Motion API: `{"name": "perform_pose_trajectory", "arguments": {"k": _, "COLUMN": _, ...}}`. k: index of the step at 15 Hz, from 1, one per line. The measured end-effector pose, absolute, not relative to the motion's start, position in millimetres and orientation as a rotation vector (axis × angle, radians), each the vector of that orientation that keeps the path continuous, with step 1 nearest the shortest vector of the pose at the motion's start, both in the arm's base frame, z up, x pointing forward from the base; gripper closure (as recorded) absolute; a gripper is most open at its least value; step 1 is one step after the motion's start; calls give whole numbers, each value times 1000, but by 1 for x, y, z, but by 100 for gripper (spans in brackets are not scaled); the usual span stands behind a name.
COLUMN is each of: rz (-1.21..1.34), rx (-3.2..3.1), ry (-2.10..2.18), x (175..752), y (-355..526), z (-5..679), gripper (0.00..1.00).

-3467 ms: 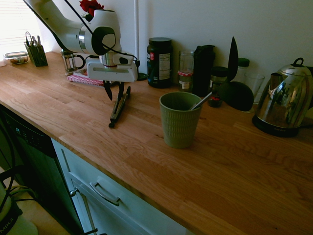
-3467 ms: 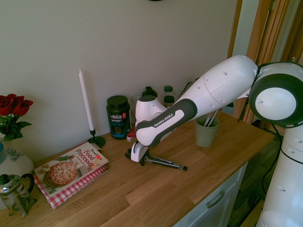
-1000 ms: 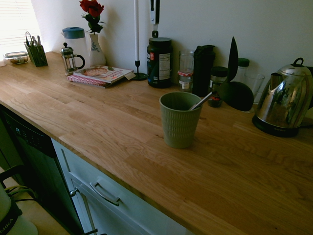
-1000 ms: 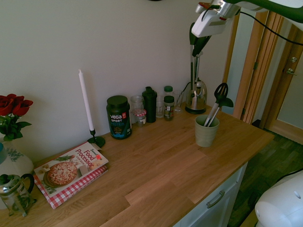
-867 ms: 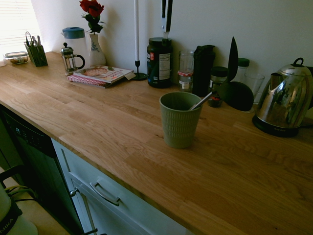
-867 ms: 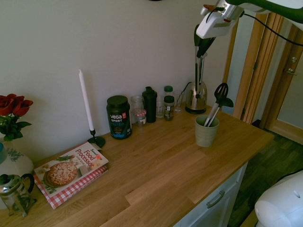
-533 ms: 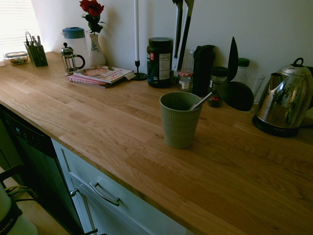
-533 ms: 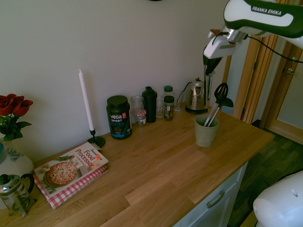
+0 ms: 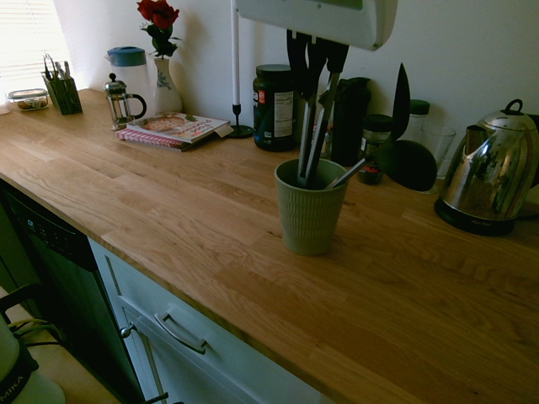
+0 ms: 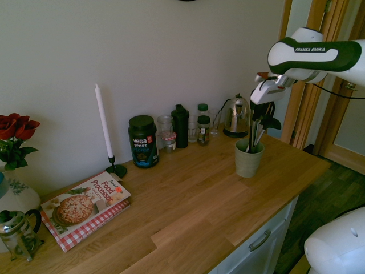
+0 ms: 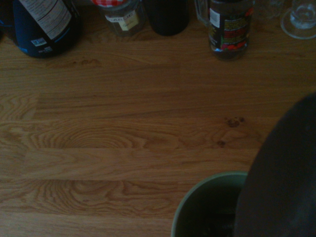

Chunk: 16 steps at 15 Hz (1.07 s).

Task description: Put the tongs back in the holder

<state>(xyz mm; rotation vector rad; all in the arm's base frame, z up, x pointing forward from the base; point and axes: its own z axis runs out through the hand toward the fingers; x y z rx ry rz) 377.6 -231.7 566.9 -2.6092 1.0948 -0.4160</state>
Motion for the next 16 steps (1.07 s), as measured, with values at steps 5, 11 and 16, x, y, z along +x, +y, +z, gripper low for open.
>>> {"name": "perform_pose_trajectory", "arguments": {"k": 5, "rz": -378, "rx": -2611, "ry": 1083, "x": 382, "y": -231, "z": 532, "gripper": 0}}
{"name": "perform_pose_trajectory", "arguments": {"k": 11, "rz": -365, "rx": -2618, "ry": 1101, "x": 394, "y": -236, "z": 515, "gripper": 0}}
{"name": "perform_pose_trajectory", "arguments": {"k": 16, "rz": -427, "rx": -2631, "ry": 996, "x": 384, "y": -215, "z": 587, "gripper": 0}}
